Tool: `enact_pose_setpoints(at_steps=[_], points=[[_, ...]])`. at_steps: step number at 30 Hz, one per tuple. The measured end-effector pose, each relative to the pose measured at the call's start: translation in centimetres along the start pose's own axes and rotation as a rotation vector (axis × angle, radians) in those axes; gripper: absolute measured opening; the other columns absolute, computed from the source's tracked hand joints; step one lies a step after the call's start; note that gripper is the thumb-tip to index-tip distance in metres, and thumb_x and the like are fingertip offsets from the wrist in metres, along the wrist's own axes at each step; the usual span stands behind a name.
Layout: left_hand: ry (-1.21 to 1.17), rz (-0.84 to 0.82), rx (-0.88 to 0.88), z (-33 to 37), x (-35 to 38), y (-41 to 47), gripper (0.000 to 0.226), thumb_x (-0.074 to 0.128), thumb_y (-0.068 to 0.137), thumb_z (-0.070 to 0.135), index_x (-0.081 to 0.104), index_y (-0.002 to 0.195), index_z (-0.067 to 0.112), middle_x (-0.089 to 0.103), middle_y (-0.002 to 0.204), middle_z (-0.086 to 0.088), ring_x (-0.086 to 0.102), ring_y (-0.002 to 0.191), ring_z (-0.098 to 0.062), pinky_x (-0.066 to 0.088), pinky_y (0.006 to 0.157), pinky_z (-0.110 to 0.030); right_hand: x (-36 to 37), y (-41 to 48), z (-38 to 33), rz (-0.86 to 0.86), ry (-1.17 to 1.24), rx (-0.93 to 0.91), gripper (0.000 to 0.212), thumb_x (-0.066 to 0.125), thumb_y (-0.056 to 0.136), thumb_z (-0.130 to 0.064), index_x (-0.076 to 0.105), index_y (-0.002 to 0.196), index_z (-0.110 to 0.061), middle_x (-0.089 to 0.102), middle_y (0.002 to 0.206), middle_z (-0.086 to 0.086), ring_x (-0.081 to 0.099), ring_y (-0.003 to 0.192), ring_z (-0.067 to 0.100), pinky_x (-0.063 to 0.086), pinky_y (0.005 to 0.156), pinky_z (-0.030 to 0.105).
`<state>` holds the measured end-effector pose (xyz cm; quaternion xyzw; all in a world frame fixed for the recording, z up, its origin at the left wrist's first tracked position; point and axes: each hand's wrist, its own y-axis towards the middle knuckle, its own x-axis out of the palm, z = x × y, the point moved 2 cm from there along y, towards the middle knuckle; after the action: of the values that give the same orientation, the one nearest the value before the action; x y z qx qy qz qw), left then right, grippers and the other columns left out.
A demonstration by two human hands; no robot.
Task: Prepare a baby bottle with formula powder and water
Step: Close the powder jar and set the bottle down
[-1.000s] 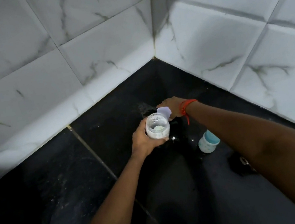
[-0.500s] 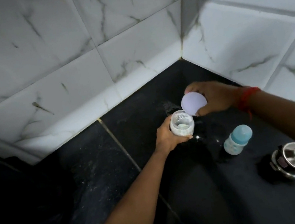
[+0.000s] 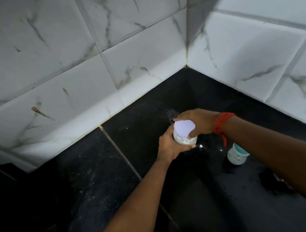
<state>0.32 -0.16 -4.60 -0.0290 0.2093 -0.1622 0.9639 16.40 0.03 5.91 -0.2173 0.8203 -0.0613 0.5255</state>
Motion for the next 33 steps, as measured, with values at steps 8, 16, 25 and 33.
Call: enact_pose_setpoints(at_steps=[8,16,25,33], points=[[0.013,-0.019,-0.008,0.3,-0.1,-0.2,0.095,0.104,0.052,0.022,0.061,0.136,0.026,0.073,0.115,0.009,0.069,0.108,-0.009,0.058,0.097,-0.029,-0.1,-0.1,-2.9,0.13,-0.32,0.281,0.067,0.046,0.09,-0.072,0.068,0.106,-0.011,0.069,0.1,0.009,0.065,0.089,0.027,0.047,0.071,0.034],[0.015,-0.001,-0.004,0.5,-0.2,-0.3,0.101,0.105,0.048,0.028,0.061,0.139,0.023,0.073,0.121,0.007,0.068,0.115,-0.012,0.056,0.104,-0.033,-2.2,-0.5,-2.7,0.053,-0.395,0.048,0.067,0.079,0.076,-0.049,0.055,0.136,-0.03,0.052,0.14,0.006,0.055,0.124,0.029,0.05,0.097,0.043],[-0.001,0.061,-0.08,0.8,0.3,-1.0,0.07,0.102,0.057,0.015,0.069,0.119,0.015,0.076,0.099,0.006,0.073,0.092,-0.009,0.056,0.077,-0.013,0.9,0.4,-6.4,0.059,-0.713,0.081,0.037,0.05,0.096,-0.036,0.064,0.122,-0.015,0.064,0.12,0.013,0.065,0.104,0.032,0.054,0.08,0.038],[-0.069,0.131,-0.16,0.8,1.1,-1.6,0.057,0.089,0.077,0.013,0.065,0.129,0.015,0.073,0.101,0.002,0.072,0.1,-0.019,0.061,0.088,-0.035,4.0,1.9,-6.5,0.17,-0.78,0.244,0.036,0.048,0.1,-0.031,0.06,0.125,-0.008,0.054,0.122,0.023,0.056,0.103,0.041,0.057,0.074,0.044]])
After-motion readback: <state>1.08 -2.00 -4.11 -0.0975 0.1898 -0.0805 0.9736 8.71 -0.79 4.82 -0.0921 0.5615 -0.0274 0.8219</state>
